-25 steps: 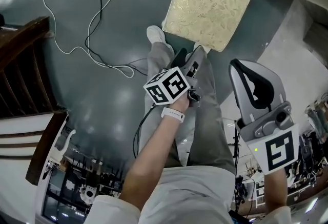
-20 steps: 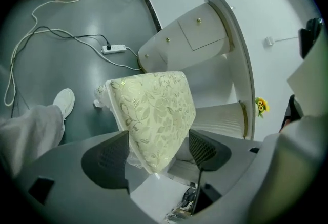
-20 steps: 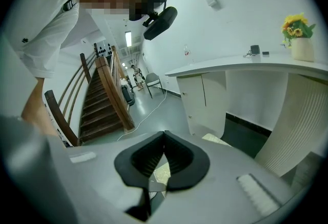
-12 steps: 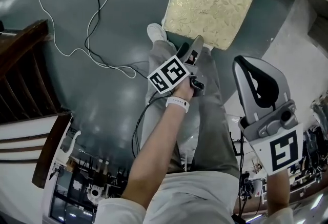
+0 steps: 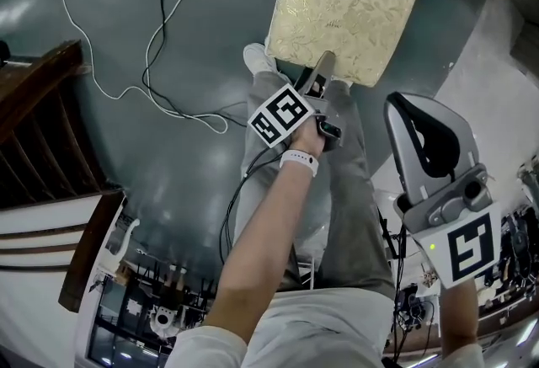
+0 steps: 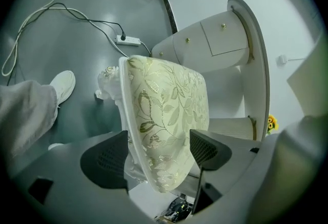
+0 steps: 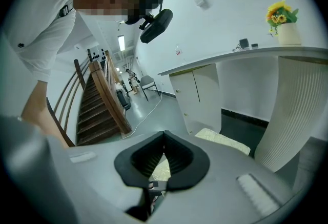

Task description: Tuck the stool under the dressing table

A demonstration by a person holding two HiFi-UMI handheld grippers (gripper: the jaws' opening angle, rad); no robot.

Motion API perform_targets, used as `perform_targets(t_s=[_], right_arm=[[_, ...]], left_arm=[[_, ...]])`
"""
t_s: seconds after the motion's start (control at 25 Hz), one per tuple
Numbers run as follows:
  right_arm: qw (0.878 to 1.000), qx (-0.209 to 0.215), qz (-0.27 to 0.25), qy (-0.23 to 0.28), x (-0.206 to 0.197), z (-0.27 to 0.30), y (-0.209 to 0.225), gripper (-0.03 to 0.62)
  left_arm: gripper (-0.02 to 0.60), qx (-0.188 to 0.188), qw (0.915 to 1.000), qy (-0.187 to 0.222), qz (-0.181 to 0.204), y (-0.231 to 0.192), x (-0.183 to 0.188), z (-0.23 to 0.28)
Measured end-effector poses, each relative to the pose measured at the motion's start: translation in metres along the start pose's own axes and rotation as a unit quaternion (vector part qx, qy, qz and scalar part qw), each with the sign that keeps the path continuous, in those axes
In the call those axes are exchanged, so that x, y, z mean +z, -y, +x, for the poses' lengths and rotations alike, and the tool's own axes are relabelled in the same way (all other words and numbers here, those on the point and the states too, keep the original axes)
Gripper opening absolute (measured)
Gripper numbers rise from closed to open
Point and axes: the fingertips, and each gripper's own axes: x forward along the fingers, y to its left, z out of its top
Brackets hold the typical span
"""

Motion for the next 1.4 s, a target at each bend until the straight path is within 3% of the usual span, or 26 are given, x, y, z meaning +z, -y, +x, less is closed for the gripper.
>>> perform_targets(t_s=[0.68, 1.4], right_arm=[[1.0, -0.012, 0.006, 0.016, -0.005, -0.005, 0.004, 0.011], [0.999, -0.044, 0.008, 0.017, -0.012, -0.009, 0.021, 0.011]], left_arm=[[0.36, 0.005, 0.9999, 0.012, -0.005, -0.006, 0.002, 0.011], [0.359, 0.005, 0.9998, 0.0, -0.021, -0.006, -0.002, 0.012]])
